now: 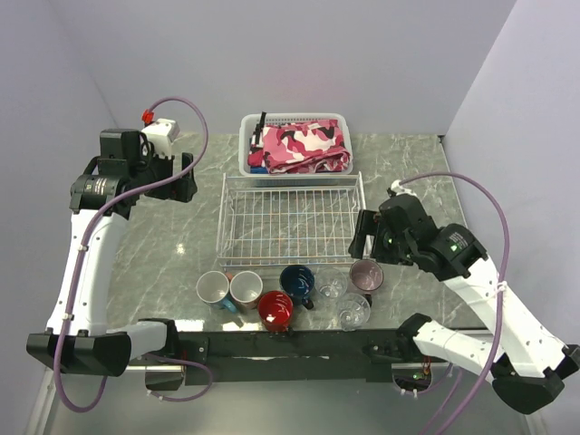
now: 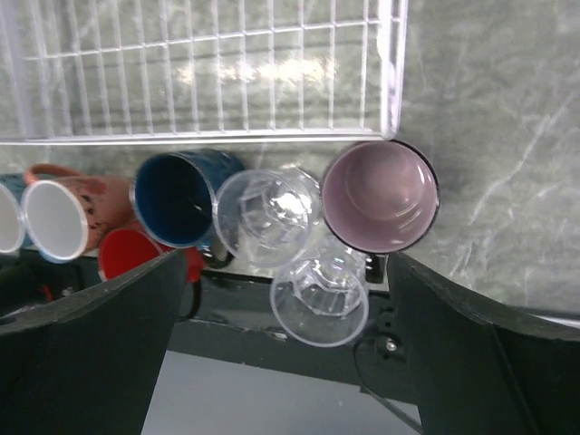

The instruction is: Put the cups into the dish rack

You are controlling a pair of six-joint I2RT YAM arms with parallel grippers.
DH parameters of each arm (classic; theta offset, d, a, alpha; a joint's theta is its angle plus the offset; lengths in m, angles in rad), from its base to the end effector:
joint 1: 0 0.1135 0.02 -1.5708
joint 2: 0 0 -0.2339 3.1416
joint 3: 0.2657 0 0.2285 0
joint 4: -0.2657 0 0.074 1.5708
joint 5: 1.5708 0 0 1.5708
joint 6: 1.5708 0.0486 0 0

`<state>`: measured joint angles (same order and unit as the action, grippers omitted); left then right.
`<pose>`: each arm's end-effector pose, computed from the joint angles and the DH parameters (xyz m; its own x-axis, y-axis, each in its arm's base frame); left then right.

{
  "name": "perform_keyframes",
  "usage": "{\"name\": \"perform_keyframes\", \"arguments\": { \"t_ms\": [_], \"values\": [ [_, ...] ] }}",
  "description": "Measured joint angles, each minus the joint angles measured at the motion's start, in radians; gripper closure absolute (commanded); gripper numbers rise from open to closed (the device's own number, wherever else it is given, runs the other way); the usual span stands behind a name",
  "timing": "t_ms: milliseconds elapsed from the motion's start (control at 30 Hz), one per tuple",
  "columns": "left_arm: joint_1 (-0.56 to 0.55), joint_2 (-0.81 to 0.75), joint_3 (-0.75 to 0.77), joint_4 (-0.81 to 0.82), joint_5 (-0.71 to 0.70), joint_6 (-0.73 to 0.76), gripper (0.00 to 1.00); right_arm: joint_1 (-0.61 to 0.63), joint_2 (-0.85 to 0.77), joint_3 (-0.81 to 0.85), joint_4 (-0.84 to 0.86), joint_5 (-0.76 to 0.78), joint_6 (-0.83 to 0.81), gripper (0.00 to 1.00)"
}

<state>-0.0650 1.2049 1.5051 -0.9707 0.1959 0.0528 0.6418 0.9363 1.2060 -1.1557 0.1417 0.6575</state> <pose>0.2234 -0.0240 0.3788 -0.6078 0.0914 -0.7888 0.2483 0.9654 -0.0794 0.1284 0.0874 0.3239 -0.8095 0.1503 -0.5675 -0.0333 0.9534 0.3000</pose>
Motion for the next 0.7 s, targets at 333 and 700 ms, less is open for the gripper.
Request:
{"name": "perform_keyframes", "arguments": {
  "t_ms": [333,700],
  "values": [
    [0.000,0.010,0.006,0.000,-0.001,0.015,0.04,0.000,0.068,-0.209,-0.047,0.063,0.106,0.21],
    [0.000,0.011,0.018,0.001,-0.001,0.040,0.04,-0.002,0.035,-0.353,-0.047,0.138,0.187,0.24]
  ]
}}
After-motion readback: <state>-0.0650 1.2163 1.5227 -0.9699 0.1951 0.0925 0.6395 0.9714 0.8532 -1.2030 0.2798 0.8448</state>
